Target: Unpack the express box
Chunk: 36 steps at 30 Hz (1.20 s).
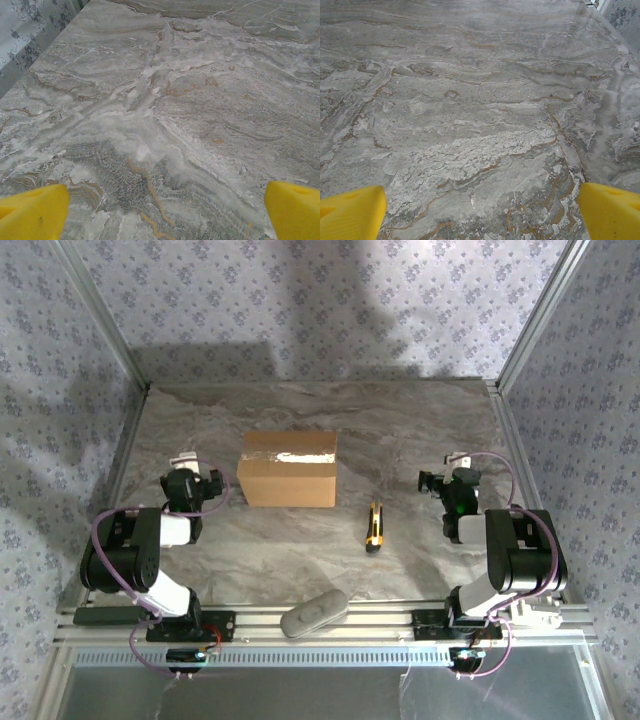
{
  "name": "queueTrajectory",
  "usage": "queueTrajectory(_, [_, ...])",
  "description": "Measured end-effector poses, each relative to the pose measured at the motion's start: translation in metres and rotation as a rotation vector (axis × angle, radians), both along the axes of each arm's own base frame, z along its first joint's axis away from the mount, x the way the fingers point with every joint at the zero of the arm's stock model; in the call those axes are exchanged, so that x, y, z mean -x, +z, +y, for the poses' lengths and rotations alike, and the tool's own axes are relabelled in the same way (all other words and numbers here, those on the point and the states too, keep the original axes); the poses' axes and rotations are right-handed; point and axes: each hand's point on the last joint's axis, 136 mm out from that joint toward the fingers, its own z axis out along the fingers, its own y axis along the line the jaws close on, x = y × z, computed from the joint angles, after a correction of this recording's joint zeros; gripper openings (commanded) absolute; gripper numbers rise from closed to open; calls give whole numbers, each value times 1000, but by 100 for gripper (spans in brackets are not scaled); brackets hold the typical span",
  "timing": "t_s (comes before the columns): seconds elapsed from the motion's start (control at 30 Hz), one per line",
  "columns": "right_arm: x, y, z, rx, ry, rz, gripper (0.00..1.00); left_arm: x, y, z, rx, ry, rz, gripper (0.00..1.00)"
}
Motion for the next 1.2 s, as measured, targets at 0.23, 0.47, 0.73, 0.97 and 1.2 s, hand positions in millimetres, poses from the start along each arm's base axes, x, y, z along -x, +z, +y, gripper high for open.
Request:
queueTrajectory(0.23, [0, 3, -3, 33, -49, 31, 89, -1, 5, 6, -7, 37, 44, 91])
queueTrajectory(0.47, [-12, 92, 0, 25, -171, -68, 89, -13, 101, 20, 140, 199, -57, 81])
queueTrajectory(0.73, [19, 96, 60, -52, -72, 42, 89, 29, 117, -14, 354, 251, 70, 71])
queueTrajectory(0.97, [38, 106, 90, -206, 35, 91, 90, 74, 126, -85, 386, 85, 277, 68])
queueTrajectory(1.2, [29, 125, 117, -308, 129, 115, 88, 147, 128, -99, 473, 2, 355, 53])
